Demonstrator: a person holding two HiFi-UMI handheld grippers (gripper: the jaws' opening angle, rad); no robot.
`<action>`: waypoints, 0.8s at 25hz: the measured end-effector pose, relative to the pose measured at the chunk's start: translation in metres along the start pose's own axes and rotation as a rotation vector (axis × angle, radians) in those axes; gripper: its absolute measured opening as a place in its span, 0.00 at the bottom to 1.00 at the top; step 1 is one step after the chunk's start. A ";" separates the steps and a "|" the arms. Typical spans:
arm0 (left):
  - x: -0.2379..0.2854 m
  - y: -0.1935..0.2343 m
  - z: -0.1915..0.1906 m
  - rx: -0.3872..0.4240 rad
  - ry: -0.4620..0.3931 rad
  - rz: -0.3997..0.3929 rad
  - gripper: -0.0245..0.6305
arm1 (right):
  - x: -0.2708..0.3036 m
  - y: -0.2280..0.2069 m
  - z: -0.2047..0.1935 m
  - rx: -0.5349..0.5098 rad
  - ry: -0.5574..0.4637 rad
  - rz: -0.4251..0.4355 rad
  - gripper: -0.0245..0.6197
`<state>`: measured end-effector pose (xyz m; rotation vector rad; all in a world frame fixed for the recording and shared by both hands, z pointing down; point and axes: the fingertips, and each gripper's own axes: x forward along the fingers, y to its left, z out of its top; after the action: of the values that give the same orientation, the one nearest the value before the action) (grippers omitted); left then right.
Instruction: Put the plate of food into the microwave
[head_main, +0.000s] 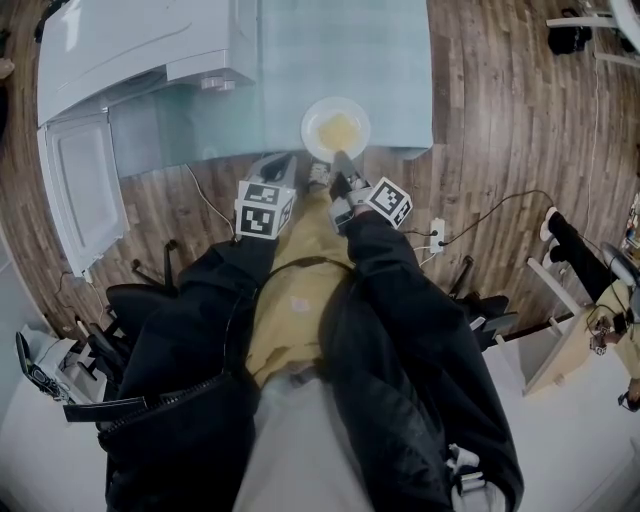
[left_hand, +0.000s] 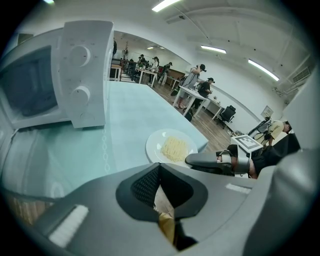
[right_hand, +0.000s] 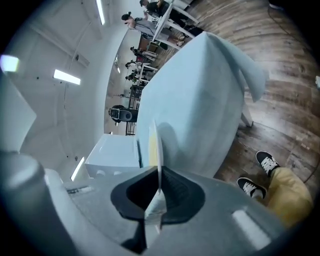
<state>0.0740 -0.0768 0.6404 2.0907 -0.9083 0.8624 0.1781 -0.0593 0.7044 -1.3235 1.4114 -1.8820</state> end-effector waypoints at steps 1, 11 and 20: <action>-0.001 0.000 -0.001 -0.002 -0.002 0.001 0.04 | -0.001 0.000 -0.001 0.002 0.000 0.006 0.05; -0.016 0.018 -0.006 -0.048 -0.032 0.031 0.04 | 0.002 0.018 -0.026 -0.051 0.131 0.111 0.05; -0.038 0.053 -0.018 -0.127 -0.061 0.089 0.04 | 0.027 0.036 -0.065 -0.132 0.277 0.109 0.06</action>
<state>0.0058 -0.0772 0.6378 1.9886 -1.0678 0.7692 0.1026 -0.0632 0.6818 -1.0472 1.7344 -1.9855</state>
